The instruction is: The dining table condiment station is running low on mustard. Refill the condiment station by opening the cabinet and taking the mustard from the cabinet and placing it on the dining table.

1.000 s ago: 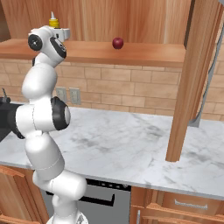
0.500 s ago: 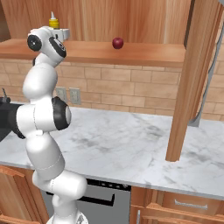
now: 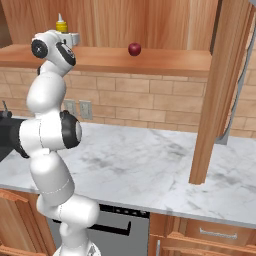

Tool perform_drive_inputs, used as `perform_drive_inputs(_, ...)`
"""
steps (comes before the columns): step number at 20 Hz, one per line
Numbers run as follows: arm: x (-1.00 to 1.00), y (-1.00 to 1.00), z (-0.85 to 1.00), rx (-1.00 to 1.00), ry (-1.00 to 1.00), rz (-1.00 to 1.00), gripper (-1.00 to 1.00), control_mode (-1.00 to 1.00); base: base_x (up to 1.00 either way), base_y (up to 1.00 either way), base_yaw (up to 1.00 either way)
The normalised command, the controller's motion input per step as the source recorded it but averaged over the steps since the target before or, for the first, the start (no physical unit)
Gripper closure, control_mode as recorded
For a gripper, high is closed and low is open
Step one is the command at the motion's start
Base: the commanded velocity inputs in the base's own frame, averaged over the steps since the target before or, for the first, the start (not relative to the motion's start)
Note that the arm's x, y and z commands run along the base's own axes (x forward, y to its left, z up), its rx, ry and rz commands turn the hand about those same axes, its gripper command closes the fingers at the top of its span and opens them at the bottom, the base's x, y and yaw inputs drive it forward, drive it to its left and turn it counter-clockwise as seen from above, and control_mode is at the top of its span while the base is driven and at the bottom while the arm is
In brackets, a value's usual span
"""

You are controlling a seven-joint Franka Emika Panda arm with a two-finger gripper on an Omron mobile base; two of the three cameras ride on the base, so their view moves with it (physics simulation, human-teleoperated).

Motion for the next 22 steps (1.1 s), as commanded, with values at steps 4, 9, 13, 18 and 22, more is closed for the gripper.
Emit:
perform_drive_inputs(4,0.19,0.0,0.12,0.0,0.06,0.0,-1.0,-1.0,0.0,0.0,0.0)
perform_drive_inputs(9,0.2,0.0,0.05,0.0,0.09,0.0,-1.0,-1.0,0.0,0.0,0.0)
perform_drive_inputs(13,0.28,0.05,0.0,0.0,0.1,0.0,-1.0,-1.0,0.0,0.0,0.0)
perform_drive_inputs(18,0.34,0.25,0.0,0.0,0.1,0.0,-1.0,-1.0,0.0,0.0,0.0)
perform_drive_inputs(22,0.34,0.36,0.0,0.0,0.09,0.01,-1.0,-1.0,0.0,0.0,0.0)
